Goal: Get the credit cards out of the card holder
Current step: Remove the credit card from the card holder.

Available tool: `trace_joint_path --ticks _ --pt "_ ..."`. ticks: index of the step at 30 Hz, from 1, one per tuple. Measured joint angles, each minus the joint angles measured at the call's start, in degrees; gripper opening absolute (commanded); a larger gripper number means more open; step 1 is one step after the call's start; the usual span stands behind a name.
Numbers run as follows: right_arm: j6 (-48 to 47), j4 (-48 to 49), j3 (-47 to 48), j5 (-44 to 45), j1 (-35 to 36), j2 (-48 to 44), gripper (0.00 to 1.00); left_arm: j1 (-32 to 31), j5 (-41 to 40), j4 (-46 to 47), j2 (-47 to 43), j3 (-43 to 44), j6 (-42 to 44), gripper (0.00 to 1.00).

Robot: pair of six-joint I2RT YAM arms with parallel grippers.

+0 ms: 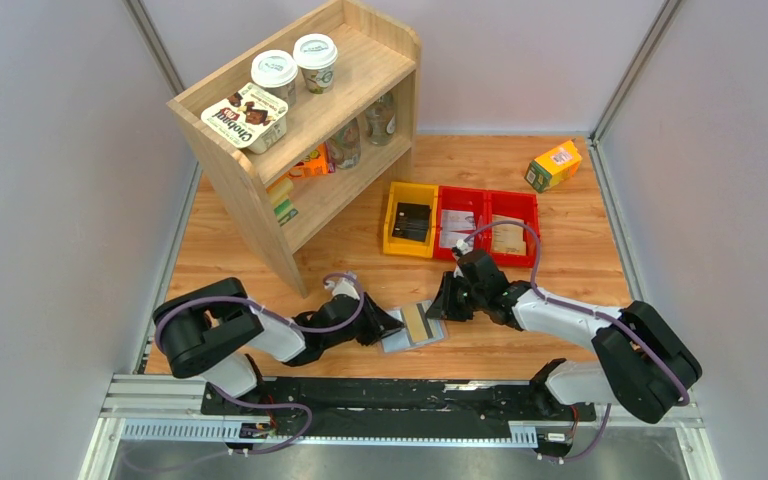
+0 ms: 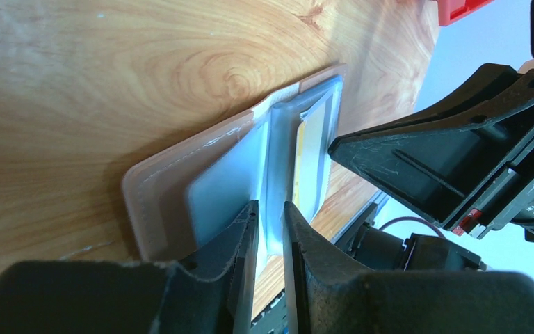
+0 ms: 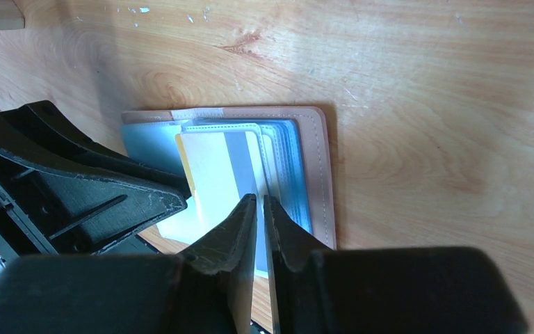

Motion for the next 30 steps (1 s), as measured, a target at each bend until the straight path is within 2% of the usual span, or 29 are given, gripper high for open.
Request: trace_joint_path --ticks 7,14,18,25,30 --pt "0.17 0.09 0.00 -0.11 0.00 0.15 0.17 0.00 -0.39 -1.09 -2.75 -2.08 -0.46 0.34" --pt "0.17 0.42 0.00 -0.37 0.00 0.33 0.17 -0.02 -0.70 -1.51 -3.26 -0.33 3.34 0.44" --pt "0.17 0.42 0.00 -0.37 0.00 0.31 0.17 -0.02 -0.98 -1.27 -2.80 1.51 4.66 0.45" --pt "0.17 0.42 0.00 -0.39 0.00 0.31 0.16 -0.02 0.07 0.79 2.97 3.72 4.52 0.45" --pt "0.17 0.46 0.00 -0.39 0.00 0.33 0.17 0.02 0.52 3.32 4.50 3.74 4.15 0.40"
